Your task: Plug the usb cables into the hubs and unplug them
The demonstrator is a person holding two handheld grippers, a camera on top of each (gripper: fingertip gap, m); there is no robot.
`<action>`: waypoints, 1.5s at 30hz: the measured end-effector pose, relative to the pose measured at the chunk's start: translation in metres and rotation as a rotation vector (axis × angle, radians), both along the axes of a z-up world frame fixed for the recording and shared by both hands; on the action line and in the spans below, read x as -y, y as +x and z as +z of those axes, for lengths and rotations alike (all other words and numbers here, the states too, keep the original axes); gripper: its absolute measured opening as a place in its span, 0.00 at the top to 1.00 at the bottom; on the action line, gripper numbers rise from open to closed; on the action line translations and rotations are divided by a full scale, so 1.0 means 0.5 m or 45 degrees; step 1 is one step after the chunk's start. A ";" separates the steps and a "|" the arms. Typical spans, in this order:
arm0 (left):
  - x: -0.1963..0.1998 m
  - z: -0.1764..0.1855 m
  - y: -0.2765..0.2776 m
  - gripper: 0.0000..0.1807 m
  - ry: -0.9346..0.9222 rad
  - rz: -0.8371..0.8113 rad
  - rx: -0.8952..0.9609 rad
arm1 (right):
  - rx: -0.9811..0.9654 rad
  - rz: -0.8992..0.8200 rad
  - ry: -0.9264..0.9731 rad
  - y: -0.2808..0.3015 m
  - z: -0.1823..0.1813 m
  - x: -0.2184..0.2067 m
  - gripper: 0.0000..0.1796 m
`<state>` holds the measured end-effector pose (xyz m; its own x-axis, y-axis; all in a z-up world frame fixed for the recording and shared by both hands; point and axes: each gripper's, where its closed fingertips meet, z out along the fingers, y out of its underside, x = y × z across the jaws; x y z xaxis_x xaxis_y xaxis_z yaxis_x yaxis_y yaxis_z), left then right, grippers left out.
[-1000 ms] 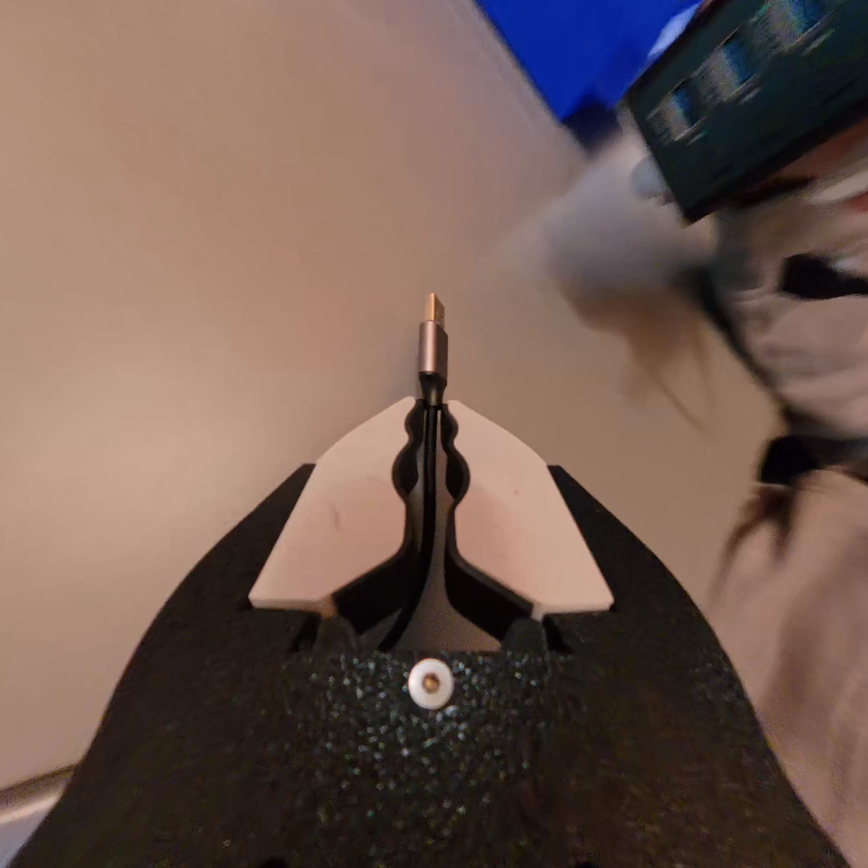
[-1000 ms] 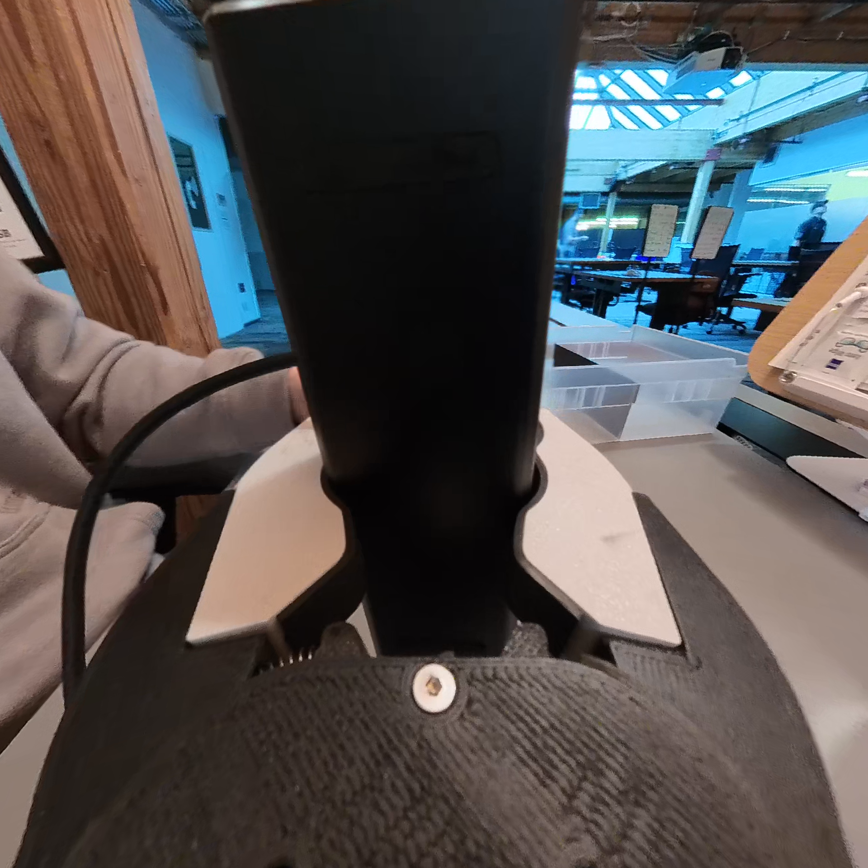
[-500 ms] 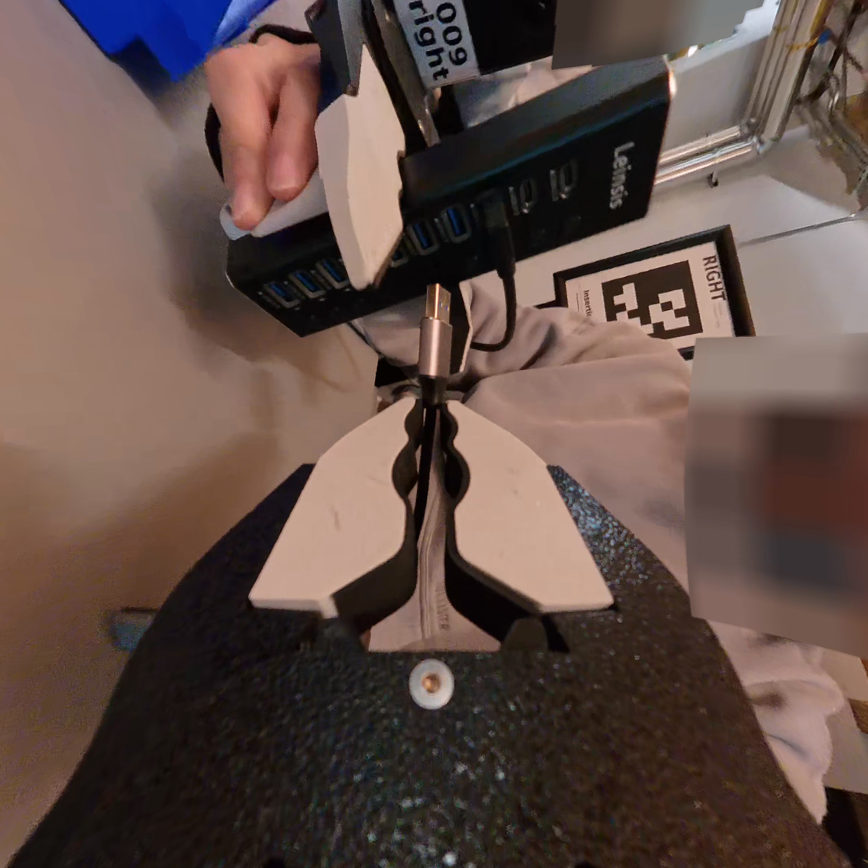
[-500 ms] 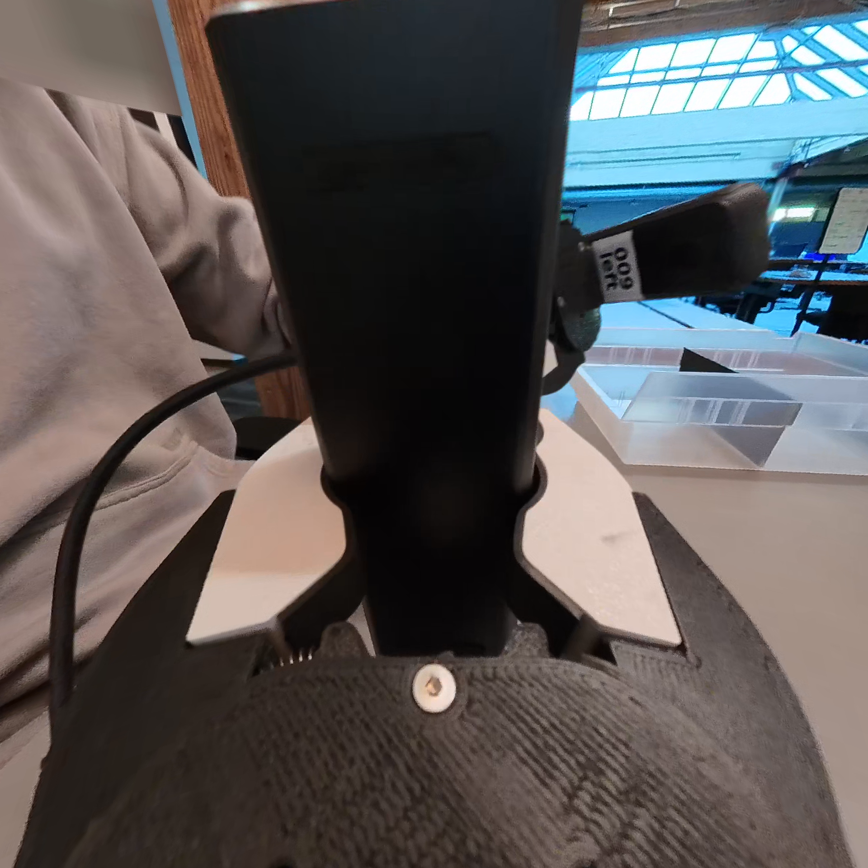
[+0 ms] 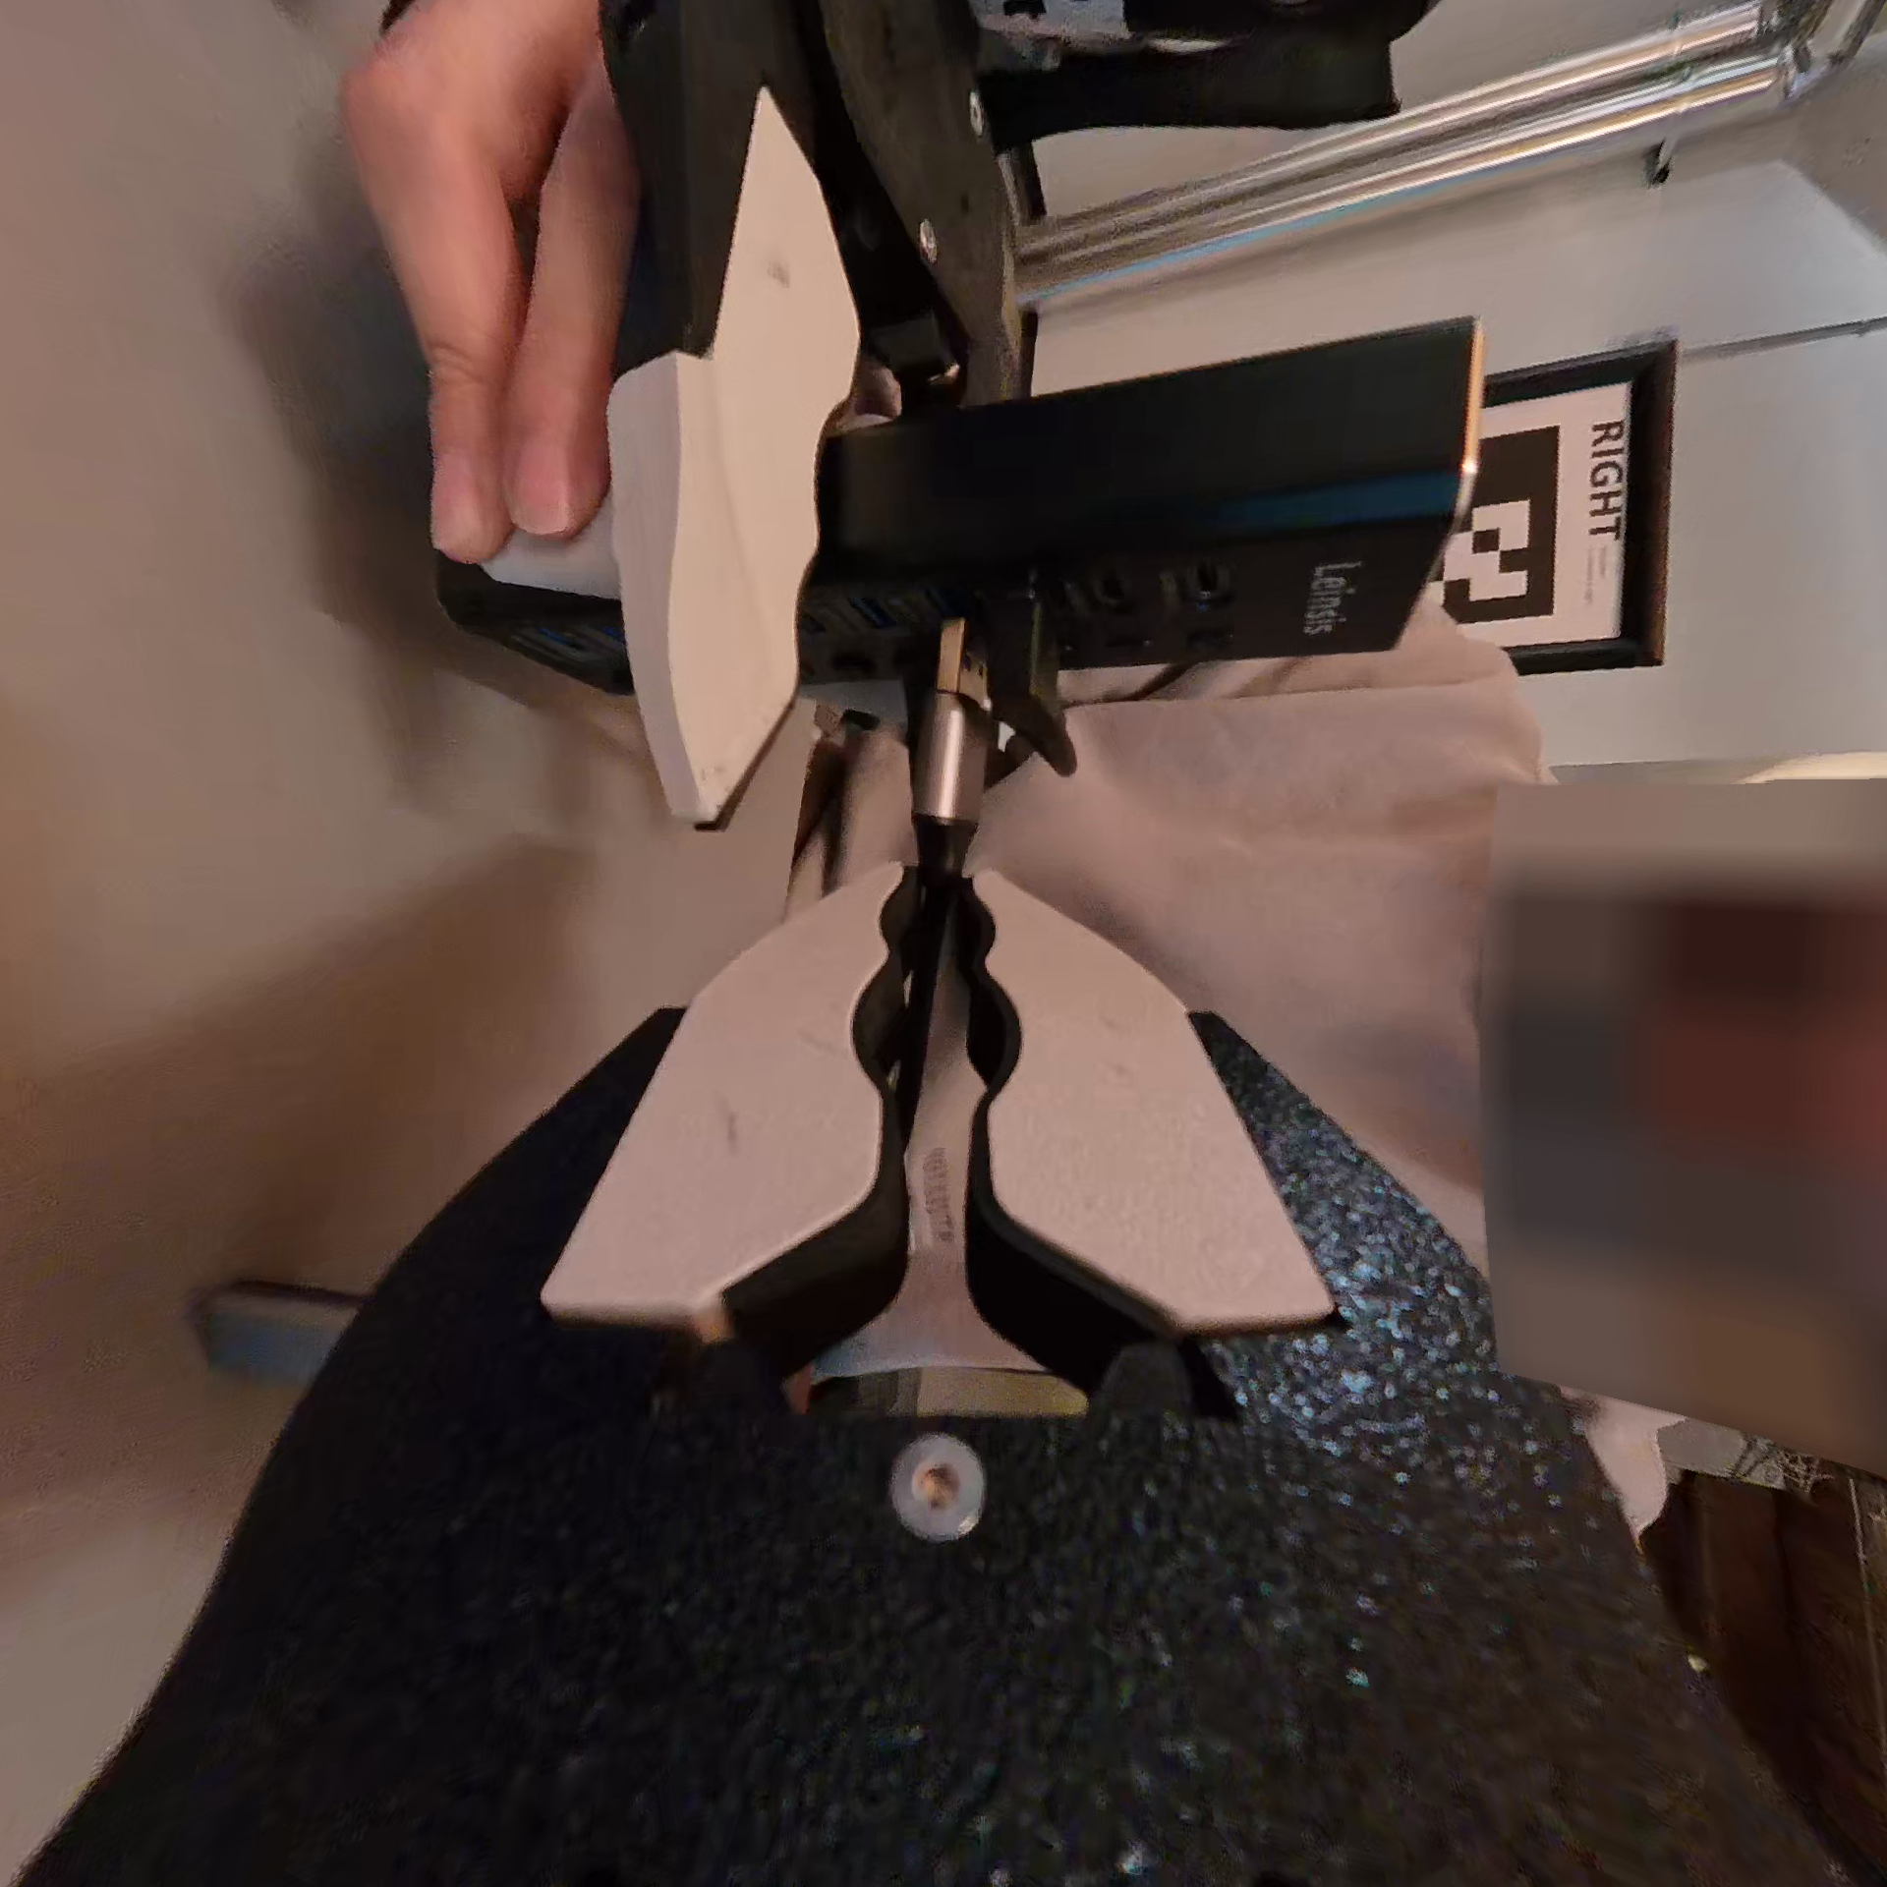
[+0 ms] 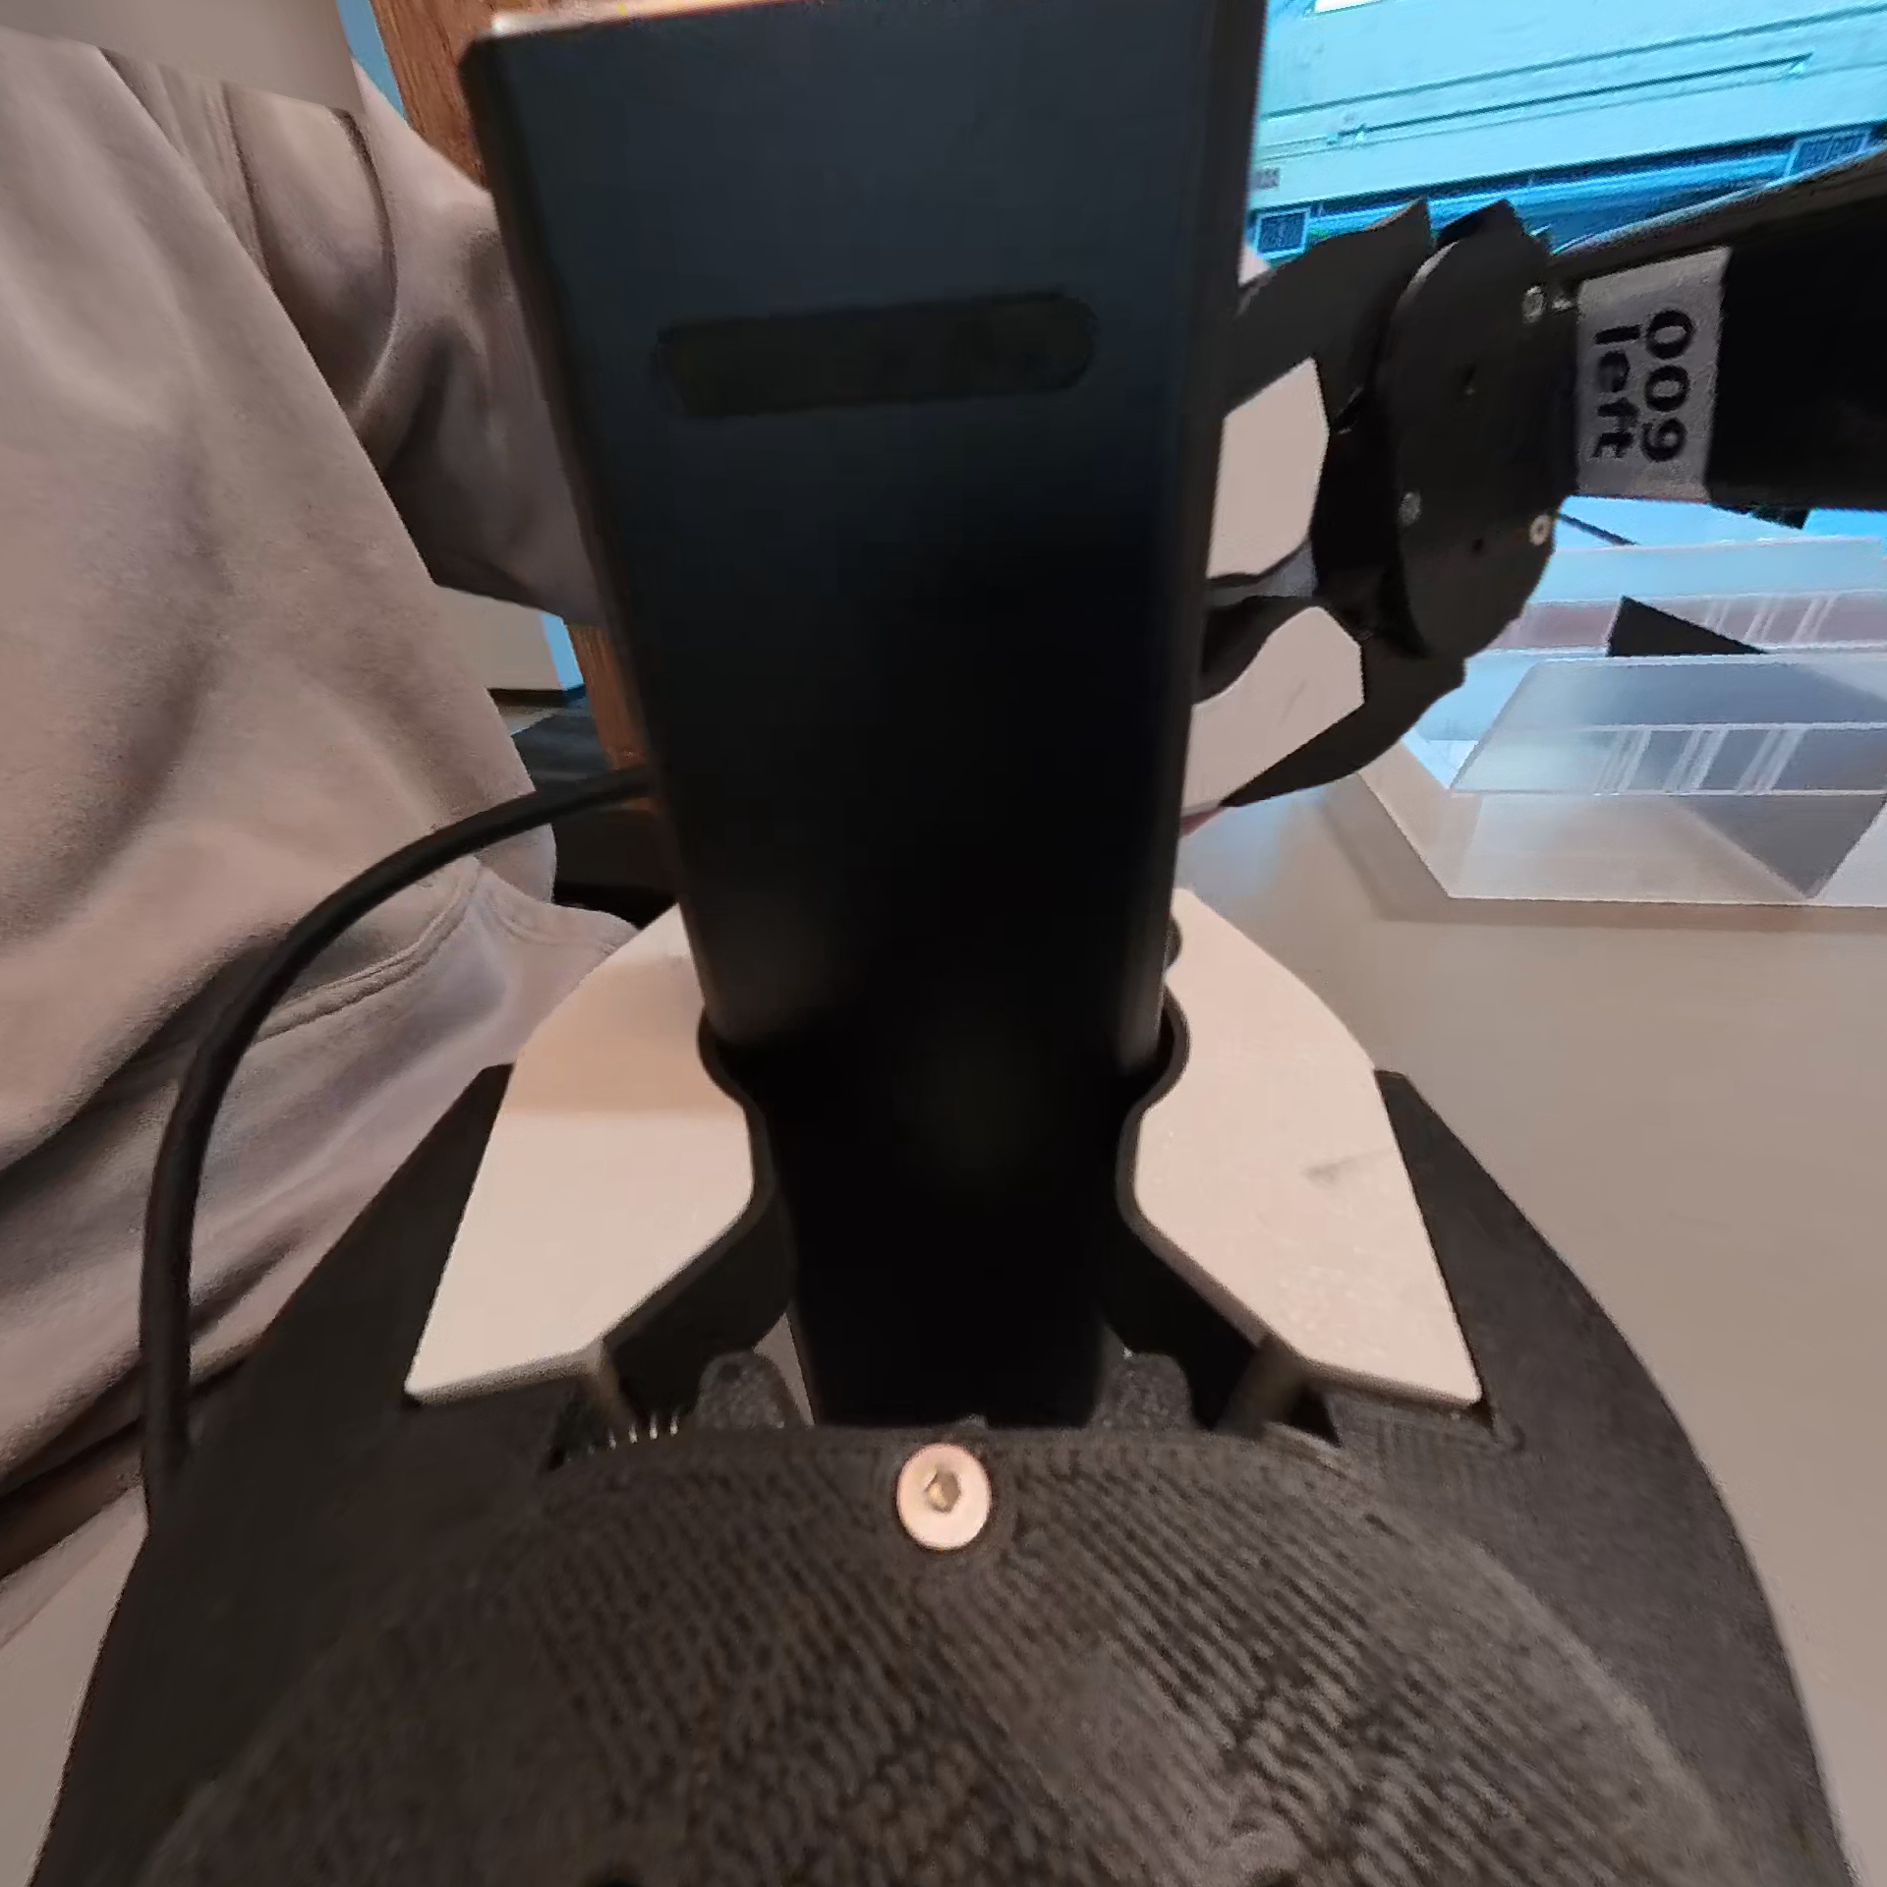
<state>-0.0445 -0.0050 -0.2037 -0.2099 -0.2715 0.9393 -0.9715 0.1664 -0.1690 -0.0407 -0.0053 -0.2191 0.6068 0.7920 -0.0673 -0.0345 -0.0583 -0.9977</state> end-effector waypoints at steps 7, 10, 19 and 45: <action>-0.003 -0.002 0.002 0.97 -0.010 -0.011 -0.050 | 0.014 0.023 -0.005 -0.005 -0.001 0.004 0.58; 0.002 0.003 0.000 0.97 -0.025 -0.012 -0.048 | 0.021 0.018 -0.011 -0.003 -0.003 0.004 0.58; -0.008 0.008 0.012 0.97 0.003 0.060 -0.024 | 0.049 0.001 -0.030 -0.003 -0.010 0.001 0.58; -0.021 0.017 0.068 0.92 0.754 0.285 1.508 | -0.071 -0.124 -0.049 0.019 0.011 -0.025 0.59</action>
<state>-0.0105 0.0054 -0.1950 -0.7068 -0.7059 -0.0457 -0.3069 0.3642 -0.8793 -0.0312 0.0073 -0.2137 0.6753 0.7256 -0.1319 -0.0970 -0.0900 -0.9912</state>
